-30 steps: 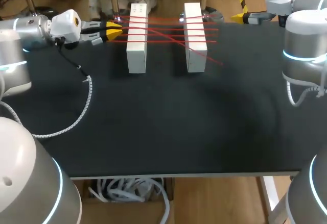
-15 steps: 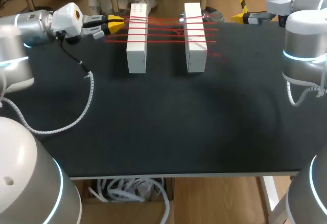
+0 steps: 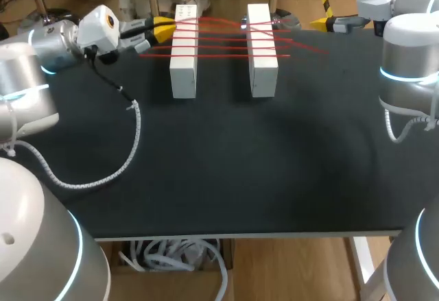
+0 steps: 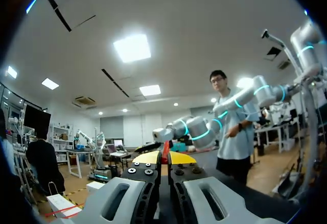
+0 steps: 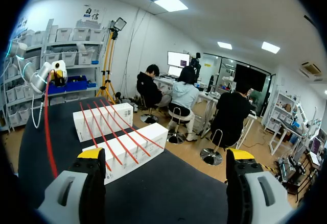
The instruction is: Grab the tape and strap the tape.
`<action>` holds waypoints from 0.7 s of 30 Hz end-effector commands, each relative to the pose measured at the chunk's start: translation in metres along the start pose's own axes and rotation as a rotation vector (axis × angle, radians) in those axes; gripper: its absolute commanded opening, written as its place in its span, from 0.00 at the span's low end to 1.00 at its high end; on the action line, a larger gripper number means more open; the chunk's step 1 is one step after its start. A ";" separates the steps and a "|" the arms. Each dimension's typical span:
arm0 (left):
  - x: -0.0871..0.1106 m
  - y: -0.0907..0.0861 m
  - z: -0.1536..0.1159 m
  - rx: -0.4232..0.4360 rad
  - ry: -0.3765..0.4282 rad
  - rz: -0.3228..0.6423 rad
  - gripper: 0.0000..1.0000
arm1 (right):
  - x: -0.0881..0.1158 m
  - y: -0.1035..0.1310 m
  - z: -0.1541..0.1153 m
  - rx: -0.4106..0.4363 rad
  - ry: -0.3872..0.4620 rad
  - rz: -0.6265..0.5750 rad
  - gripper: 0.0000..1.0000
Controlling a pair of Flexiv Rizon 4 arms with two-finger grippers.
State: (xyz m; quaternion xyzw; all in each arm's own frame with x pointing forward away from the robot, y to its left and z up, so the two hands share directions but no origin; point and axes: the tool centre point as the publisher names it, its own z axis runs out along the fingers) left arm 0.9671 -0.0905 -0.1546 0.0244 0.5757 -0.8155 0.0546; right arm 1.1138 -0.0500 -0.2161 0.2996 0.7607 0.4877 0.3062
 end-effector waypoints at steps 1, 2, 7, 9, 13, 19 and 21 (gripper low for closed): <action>0.000 0.007 -0.002 0.028 0.041 -0.015 0.00 | 0.000 0.000 0.000 0.000 0.000 0.000 1.00; 0.001 0.008 -0.001 0.026 0.055 -0.028 0.00 | 0.000 0.000 0.000 0.000 0.000 0.000 1.00; 0.002 0.011 -0.001 0.047 0.068 -0.036 0.00 | 0.000 0.000 0.000 0.000 0.000 0.000 1.00; 0.002 0.010 -0.001 0.040 0.070 -0.042 0.00 | 0.000 0.000 0.000 0.000 0.000 0.000 1.00; 0.003 0.011 -0.002 0.025 0.084 -0.057 0.00 | 0.000 0.000 0.000 0.000 0.000 0.000 1.00; 0.003 0.011 -0.002 0.017 0.090 -0.063 0.00 | 0.000 0.000 0.000 0.000 0.000 0.000 1.00; 0.003 0.011 -0.002 0.017 0.090 -0.063 0.00 | 0.000 0.000 0.000 0.000 0.000 0.000 1.00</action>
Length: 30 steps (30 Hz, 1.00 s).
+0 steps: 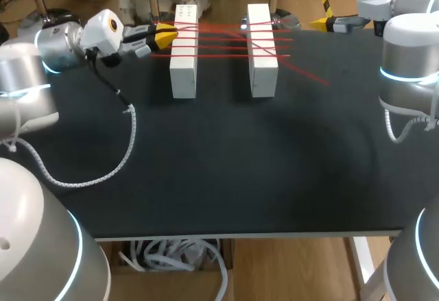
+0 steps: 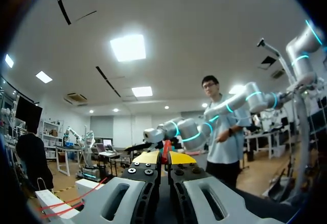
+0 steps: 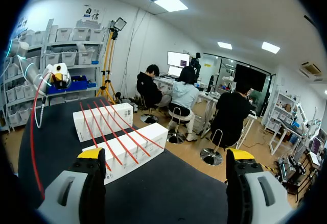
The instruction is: Grab the tape and strap the tape.
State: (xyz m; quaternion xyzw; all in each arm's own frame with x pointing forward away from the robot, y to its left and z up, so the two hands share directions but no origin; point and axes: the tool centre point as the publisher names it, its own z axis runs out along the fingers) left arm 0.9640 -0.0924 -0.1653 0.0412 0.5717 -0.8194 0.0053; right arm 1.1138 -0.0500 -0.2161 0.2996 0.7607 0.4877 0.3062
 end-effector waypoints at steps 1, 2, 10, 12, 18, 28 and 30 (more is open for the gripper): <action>-0.002 0.001 -0.001 0.002 0.006 -0.002 0.00 | 0.000 0.000 0.000 0.000 0.000 0.000 1.00; -0.002 0.001 -0.001 0.002 0.006 -0.002 0.00 | 0.000 0.000 0.000 0.000 0.000 0.000 1.00; -0.002 0.001 -0.001 0.002 0.006 -0.002 0.00 | 0.000 0.005 -0.003 0.011 -0.021 0.094 1.00; -0.002 0.001 -0.001 0.002 0.006 -0.002 0.00 | 0.003 0.012 -0.021 -0.008 -0.081 0.223 1.00; -0.002 0.001 -0.001 0.002 0.006 -0.002 0.00 | 0.012 0.014 -0.066 -0.082 -0.261 0.446 1.00; -0.002 0.001 -0.001 0.002 0.006 -0.002 0.00 | 0.071 -0.001 -0.125 -0.251 -0.423 0.382 1.00; -0.002 0.001 -0.001 0.002 0.006 -0.002 0.00 | 0.086 -0.006 -0.135 -0.273 -0.438 0.346 1.00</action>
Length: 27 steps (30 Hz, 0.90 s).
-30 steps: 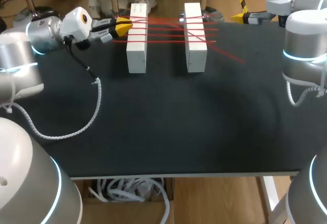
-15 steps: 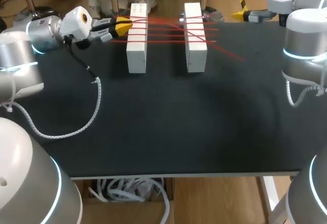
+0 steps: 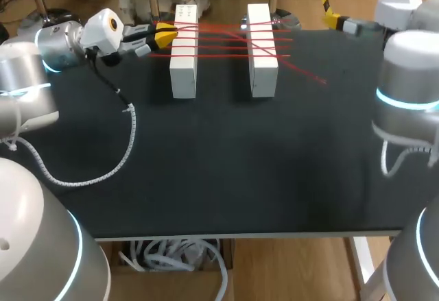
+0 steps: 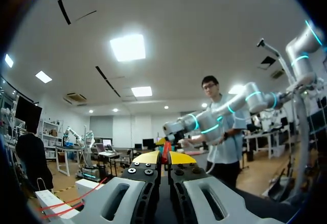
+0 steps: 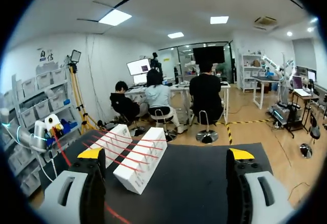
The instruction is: Grab the tape and strap the tape.
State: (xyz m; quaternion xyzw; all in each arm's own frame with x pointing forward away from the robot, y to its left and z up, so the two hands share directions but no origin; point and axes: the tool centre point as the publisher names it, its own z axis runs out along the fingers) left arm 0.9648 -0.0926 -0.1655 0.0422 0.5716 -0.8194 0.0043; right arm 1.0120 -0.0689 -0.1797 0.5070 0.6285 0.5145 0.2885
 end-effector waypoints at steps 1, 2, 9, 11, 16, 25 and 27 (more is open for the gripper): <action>-0.001 0.001 -0.001 0.001 0.003 -0.001 0.00 | 0.026 -0.034 -0.047 -0.294 -0.156 -0.060 1.00; -0.001 0.001 -0.001 0.001 0.003 -0.001 0.00 | 0.030 -0.038 -0.052 -0.307 -0.162 -0.073 1.00; -0.001 0.001 -0.001 0.001 0.003 -0.001 0.00 | 0.052 -0.062 -0.060 -0.364 -0.281 -0.011 1.00; -0.001 0.001 -0.001 0.001 0.003 -0.001 0.00 | 0.056 -0.066 -0.061 -0.365 -0.309 0.039 1.00; -0.001 0.001 -0.001 0.001 0.003 -0.001 0.00 | 0.064 -0.067 -0.068 -0.379 -0.352 0.143 1.00; -0.001 0.001 -0.001 0.001 0.003 -0.001 0.00 | 0.064 -0.064 -0.072 -0.394 -0.339 0.183 1.00; -0.001 0.001 -0.001 0.001 0.003 -0.001 0.00 | 0.064 -0.064 -0.072 -0.394 -0.339 0.183 1.00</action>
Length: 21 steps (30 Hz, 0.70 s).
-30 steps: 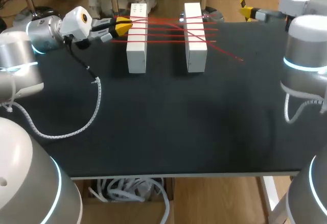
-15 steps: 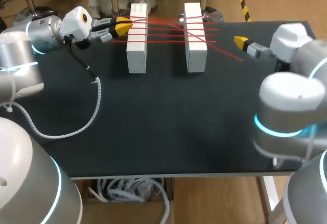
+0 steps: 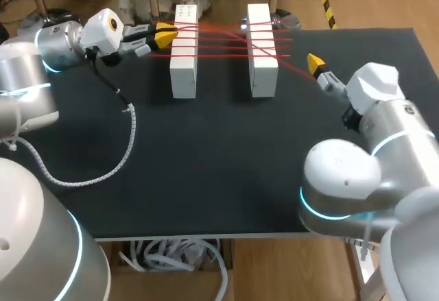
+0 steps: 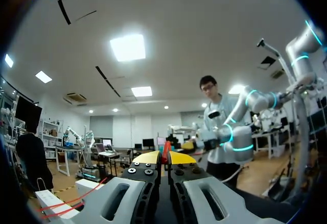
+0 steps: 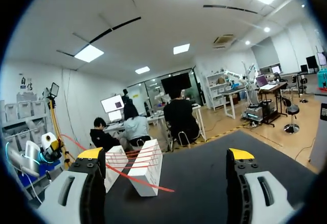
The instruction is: Grab the tape and strap the tape.
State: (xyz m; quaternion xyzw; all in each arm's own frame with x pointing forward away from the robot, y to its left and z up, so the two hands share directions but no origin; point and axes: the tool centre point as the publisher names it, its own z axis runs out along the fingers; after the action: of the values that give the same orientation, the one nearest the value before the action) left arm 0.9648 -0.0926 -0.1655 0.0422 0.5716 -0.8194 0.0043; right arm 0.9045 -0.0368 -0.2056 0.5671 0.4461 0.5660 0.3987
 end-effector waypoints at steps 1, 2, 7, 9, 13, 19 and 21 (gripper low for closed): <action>-0.001 0.001 -0.001 0.001 0.003 -0.001 0.00 | 0.005 -0.004 0.002 -0.068 -0.077 0.000 1.00; -0.001 0.001 -0.001 0.001 0.003 -0.001 0.00 | 0.005 -0.004 0.002 -0.068 -0.077 0.000 1.00; -0.001 0.001 -0.001 0.001 0.003 -0.001 0.00 | 0.005 -0.004 0.002 -0.068 -0.077 0.000 1.00; -0.001 0.001 -0.001 0.001 0.003 -0.001 0.00 | 0.001 -0.011 0.003 0.146 -0.127 0.166 1.00; -0.001 0.001 -0.001 0.001 0.003 -0.001 0.00 | 0.000 -0.023 -0.003 0.354 -0.193 0.396 1.00; -0.001 0.001 -0.001 0.001 0.003 -0.001 0.00 | 0.015 -0.027 -0.022 0.466 -0.128 0.651 1.00; -0.001 0.001 -0.001 0.001 0.003 -0.001 0.00 | 0.018 -0.027 -0.026 0.485 -0.102 0.720 1.00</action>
State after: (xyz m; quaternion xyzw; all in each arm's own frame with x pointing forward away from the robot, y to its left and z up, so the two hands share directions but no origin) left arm 0.9648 -0.0926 -0.1655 0.0422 0.5716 -0.8194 0.0043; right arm 0.8847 -0.0139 -0.2379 0.6728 0.3675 0.5720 0.2916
